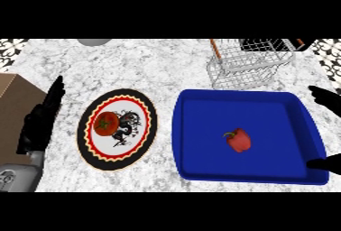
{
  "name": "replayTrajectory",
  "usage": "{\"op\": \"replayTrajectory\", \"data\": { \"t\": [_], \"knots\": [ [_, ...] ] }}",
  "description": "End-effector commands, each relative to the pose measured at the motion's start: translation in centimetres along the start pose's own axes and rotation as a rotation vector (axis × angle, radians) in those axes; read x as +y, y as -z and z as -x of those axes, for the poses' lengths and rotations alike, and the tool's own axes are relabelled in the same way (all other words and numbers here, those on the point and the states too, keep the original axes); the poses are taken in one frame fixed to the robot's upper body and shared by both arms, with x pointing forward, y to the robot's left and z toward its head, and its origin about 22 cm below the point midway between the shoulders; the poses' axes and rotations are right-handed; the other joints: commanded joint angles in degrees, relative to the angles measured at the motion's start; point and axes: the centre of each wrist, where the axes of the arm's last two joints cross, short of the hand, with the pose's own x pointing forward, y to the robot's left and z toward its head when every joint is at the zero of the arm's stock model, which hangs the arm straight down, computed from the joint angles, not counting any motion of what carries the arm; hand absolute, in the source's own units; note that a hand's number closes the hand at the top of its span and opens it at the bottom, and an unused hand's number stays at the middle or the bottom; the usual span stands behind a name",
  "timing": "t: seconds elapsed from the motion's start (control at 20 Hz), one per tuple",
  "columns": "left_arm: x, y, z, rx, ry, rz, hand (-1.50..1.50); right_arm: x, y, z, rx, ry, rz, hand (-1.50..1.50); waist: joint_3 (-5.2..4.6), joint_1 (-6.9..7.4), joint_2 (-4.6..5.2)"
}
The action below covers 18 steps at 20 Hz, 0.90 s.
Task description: Pick the bell pepper from the tray and place it in the tiered basket
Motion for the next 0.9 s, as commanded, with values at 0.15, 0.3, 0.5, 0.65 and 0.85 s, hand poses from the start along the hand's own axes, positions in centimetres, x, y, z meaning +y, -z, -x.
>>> {"op": "replayTrajectory", "data": {
  "t": [0.15, 0.3, 0.5, 0.65, 0.85],
  "knots": [
    [0.2, 0.0, -0.7, -0.013, -0.013, 0.014, 0.0, 2.2, 2.7, -6.0, 0.092, -0.112, -0.053, -1.5, 0.06, 0.58, 0.09],
    [-0.2, -0.1, 0.7, -0.008, -0.012, 0.024, 0.0, 0.3, 3.3, -8.4, 0.172, -0.14, -0.068, -1.5, 0.04, 0.51, 0.12],
    [-0.3, -0.4, 2.6, -0.013, 0.003, 0.005, 0.0, 3.9, 5.0, -7.6, 0.236, -0.135, -0.158, -1.5, 0.05, 0.42, 0.22],
    [-0.3, -0.2, -0.3, -0.005, -0.005, 0.002, 0.0, 6.8, 3.6, -7.4, 0.278, -0.171, -0.203, -1.5, 0.1, 0.02, -0.02],
    [-0.7, -0.5, 0.9, -0.009, 0.004, -0.006, 0.0, 7.0, 5.9, -6.9, 0.325, -0.216, -0.205, -1.5, 0.1, 0.28, 0.09]
  ]
}}
